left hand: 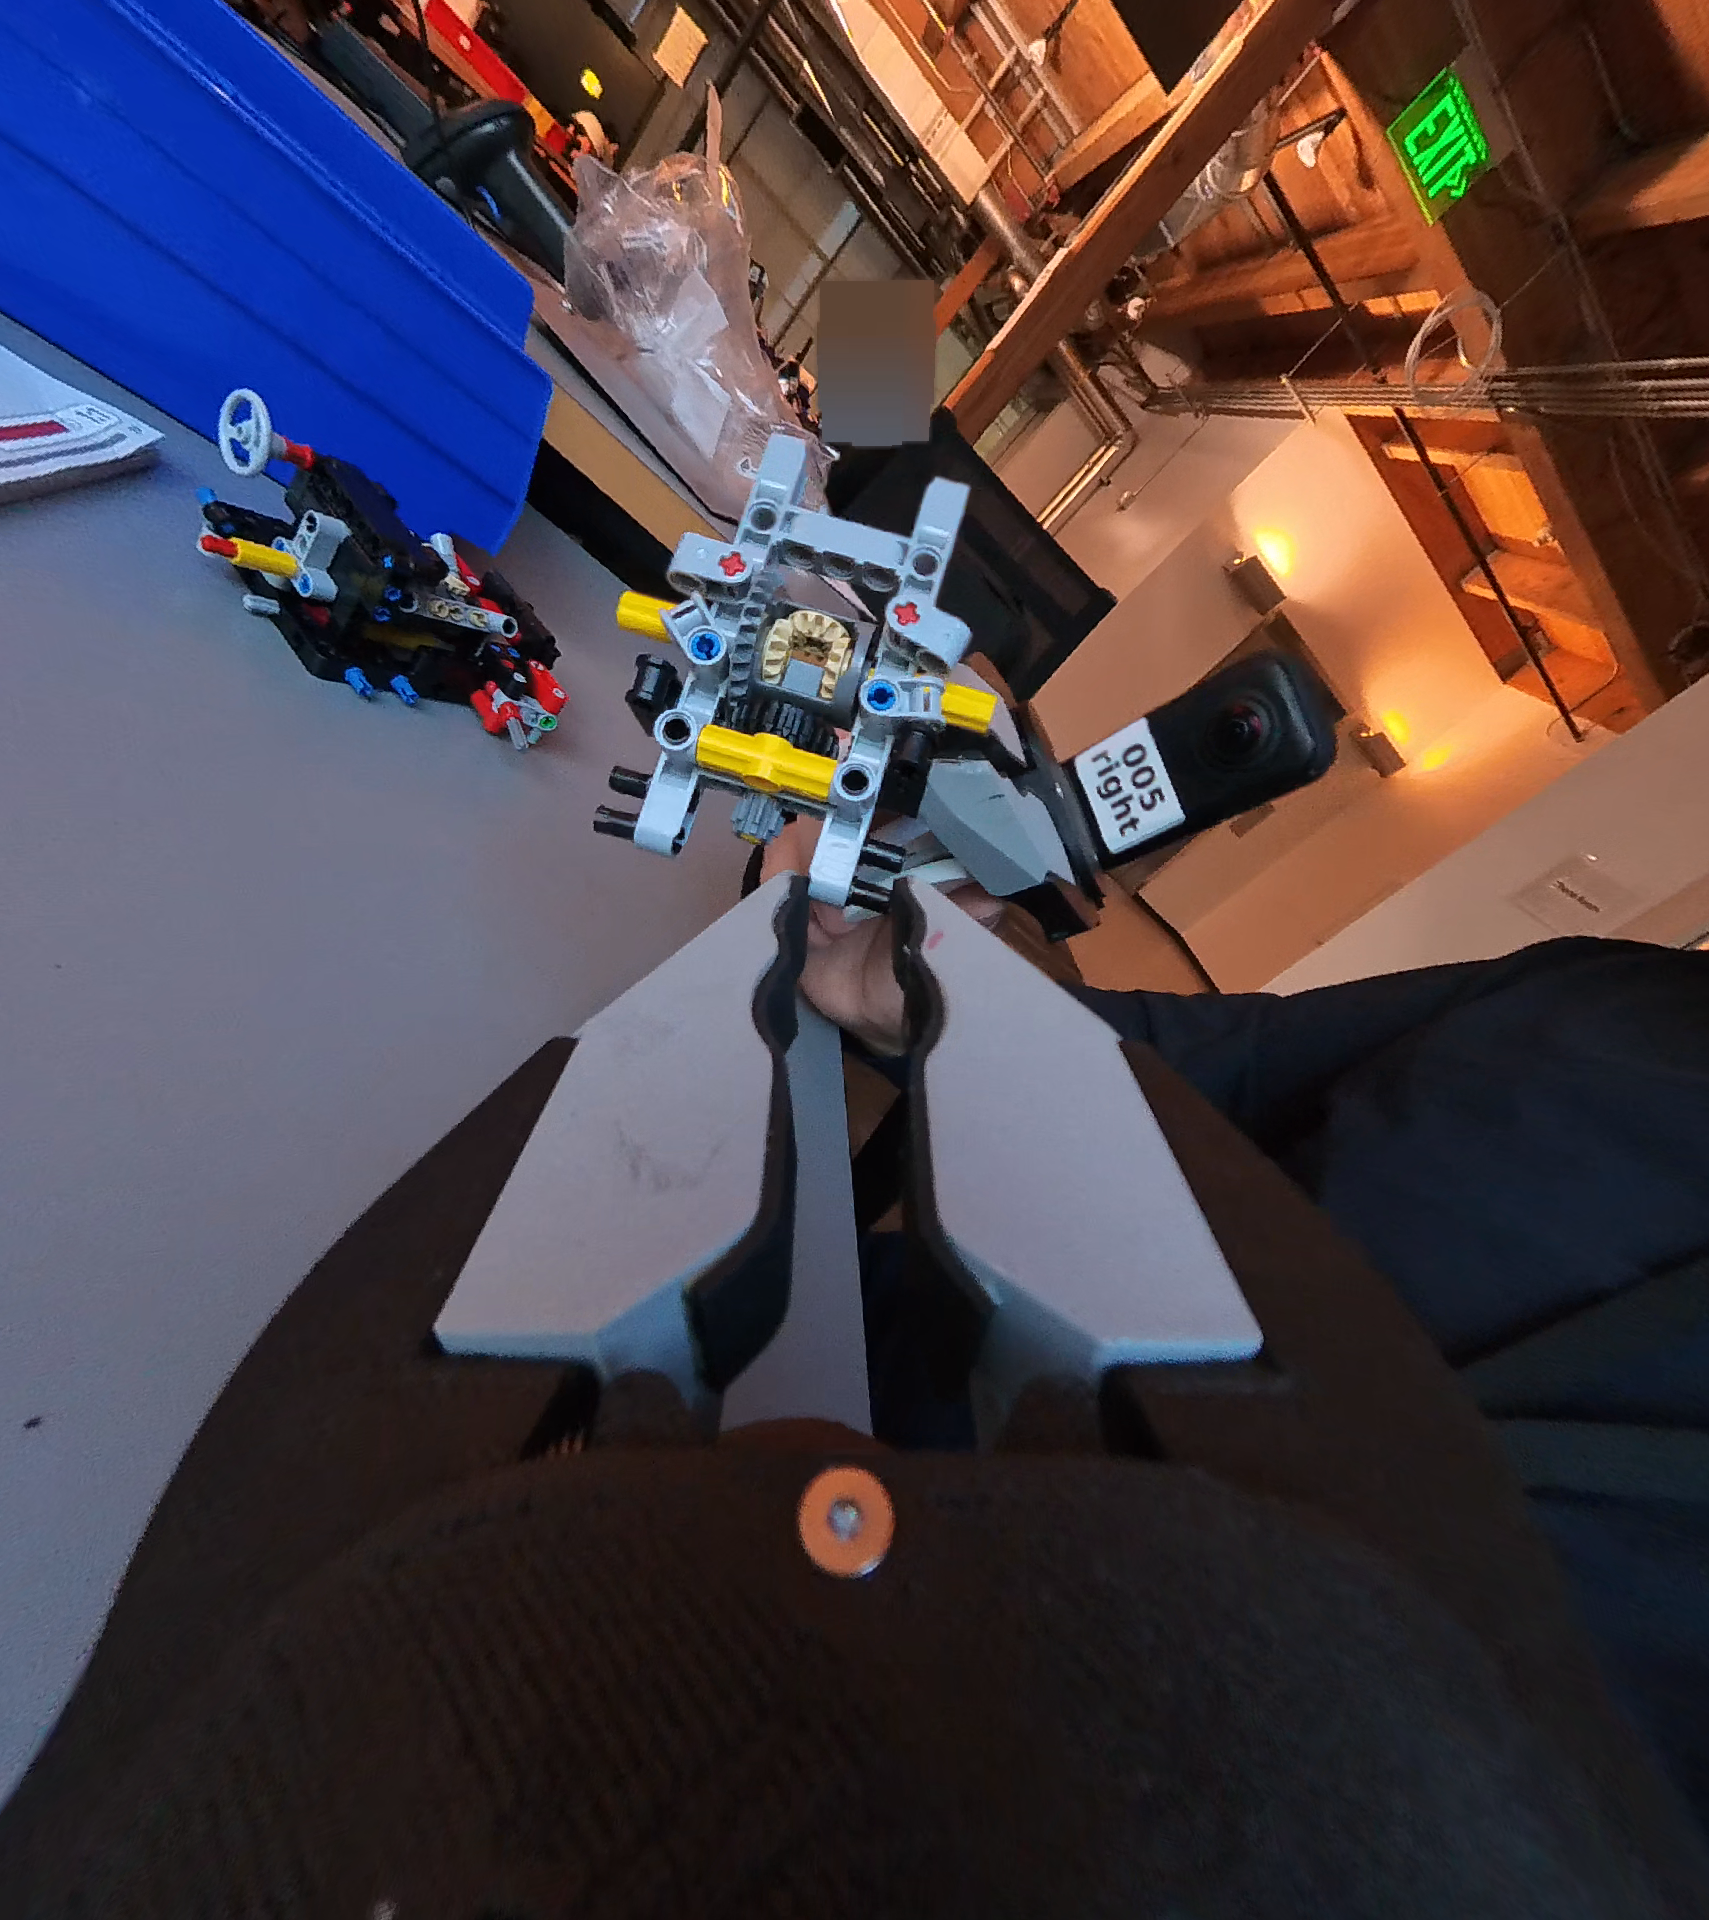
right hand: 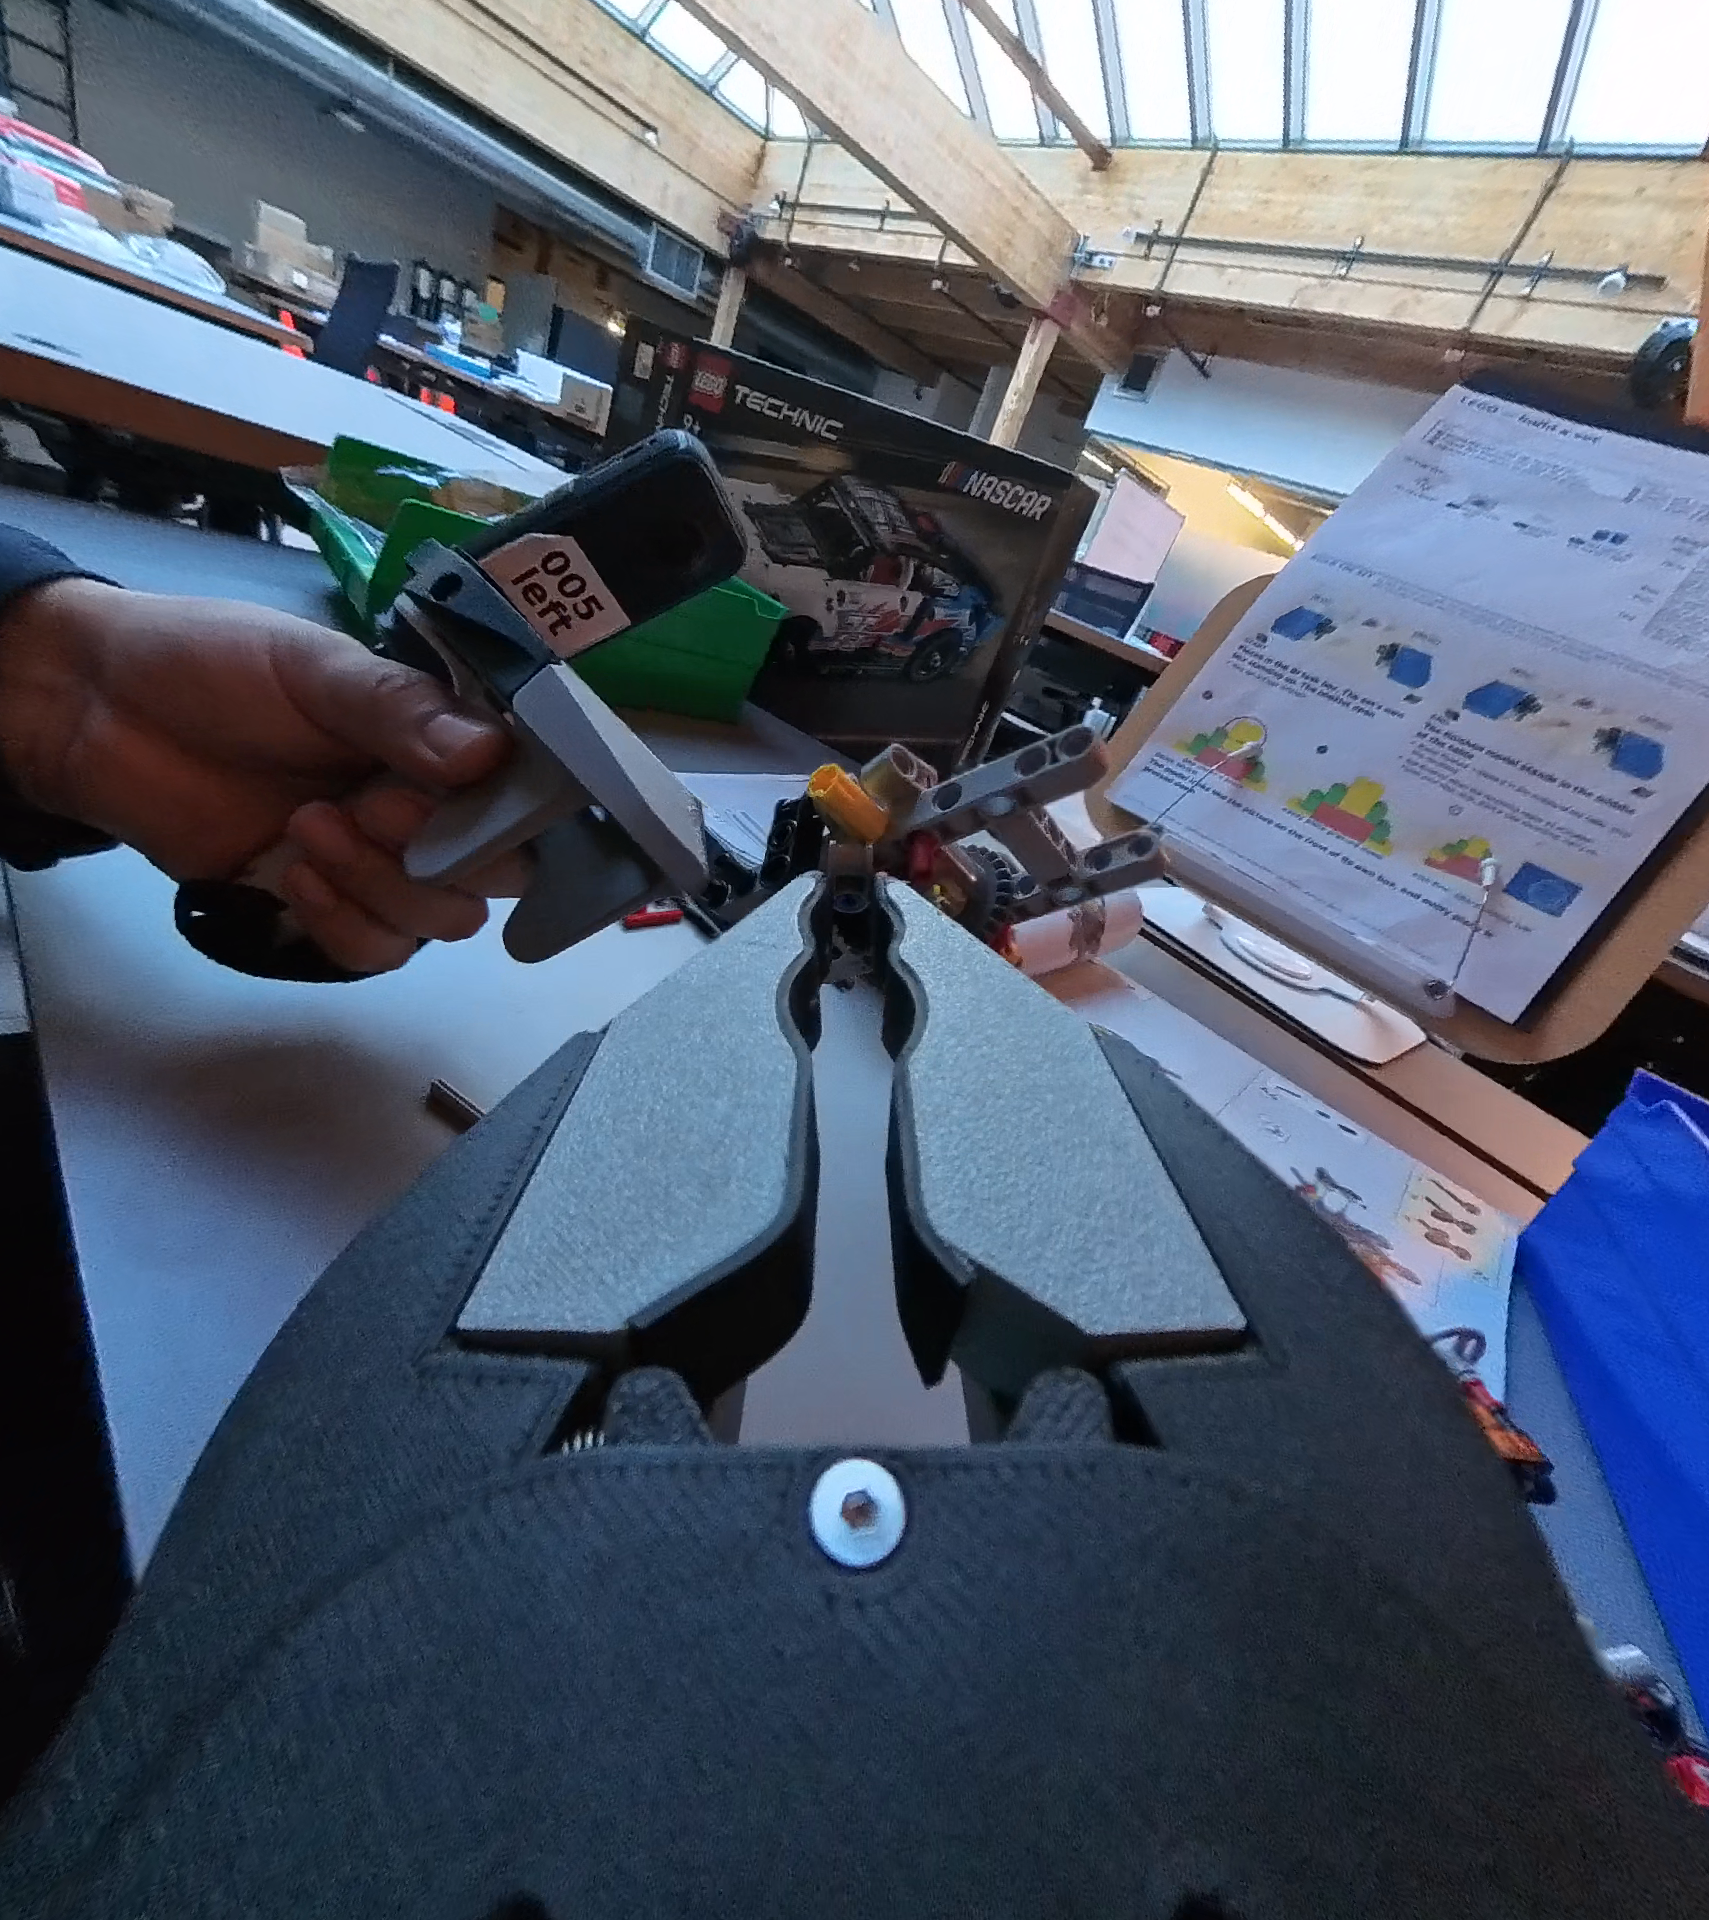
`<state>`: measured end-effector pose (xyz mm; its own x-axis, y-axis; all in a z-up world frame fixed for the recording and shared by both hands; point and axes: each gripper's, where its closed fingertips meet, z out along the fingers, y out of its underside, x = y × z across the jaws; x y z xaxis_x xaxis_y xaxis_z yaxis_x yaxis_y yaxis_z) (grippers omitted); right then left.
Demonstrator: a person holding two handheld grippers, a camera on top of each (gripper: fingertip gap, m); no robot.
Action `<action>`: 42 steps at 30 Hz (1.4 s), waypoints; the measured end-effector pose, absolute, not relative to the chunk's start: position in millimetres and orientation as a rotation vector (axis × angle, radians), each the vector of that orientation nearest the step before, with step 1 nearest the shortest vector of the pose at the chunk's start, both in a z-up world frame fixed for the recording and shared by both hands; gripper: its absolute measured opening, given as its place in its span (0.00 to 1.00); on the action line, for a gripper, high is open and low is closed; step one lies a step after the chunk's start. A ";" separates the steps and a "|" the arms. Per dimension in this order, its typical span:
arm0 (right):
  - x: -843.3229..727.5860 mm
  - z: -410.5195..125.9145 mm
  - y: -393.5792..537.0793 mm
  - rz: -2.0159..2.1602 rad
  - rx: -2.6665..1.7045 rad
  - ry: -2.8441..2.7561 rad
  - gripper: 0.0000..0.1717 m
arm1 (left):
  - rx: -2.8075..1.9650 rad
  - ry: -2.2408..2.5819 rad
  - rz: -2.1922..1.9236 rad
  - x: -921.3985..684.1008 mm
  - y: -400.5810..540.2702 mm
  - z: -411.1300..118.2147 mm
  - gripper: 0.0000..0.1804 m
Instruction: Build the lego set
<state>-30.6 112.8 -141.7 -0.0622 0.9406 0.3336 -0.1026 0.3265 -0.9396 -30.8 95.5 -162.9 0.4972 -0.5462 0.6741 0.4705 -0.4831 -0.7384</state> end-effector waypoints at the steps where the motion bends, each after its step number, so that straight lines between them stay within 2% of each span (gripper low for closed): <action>1: -30.9 -142.0 113.2 1.030 -0.847 -1.337 0.02 | -1.691 0.059 -1.209 -30.4 95.6 -163.7 0.08; 8: -37.2 -151.4 117.5 0.827 -0.833 -1.350 0.02 | -1.683 -0.060 -1.303 -32.2 97.8 -174.2 0.08; 16: -38.1 -165.1 103.4 1.132 -0.928 -1.484 0.03 | -1.725 -0.084 -1.337 -27.7 85.0 -188.9 0.08; 21: -44.2 -168.4 102.7 1.109 -0.917 -1.505 0.03 | -1.751 -0.099 -1.331 -28.4 84.7 -193.8 0.08; 34: -54.7 -171.7 107.9 0.683 -0.710 -1.545 0.03 | -1.692 -0.243 -1.405 -46.8 89.0 -194.7 0.07; 42: -73.4 -170.4 111.1 0.516 -0.611 -1.549 0.03 | -1.718 -0.199 -1.223 -69.2 94.3 -194.4 0.07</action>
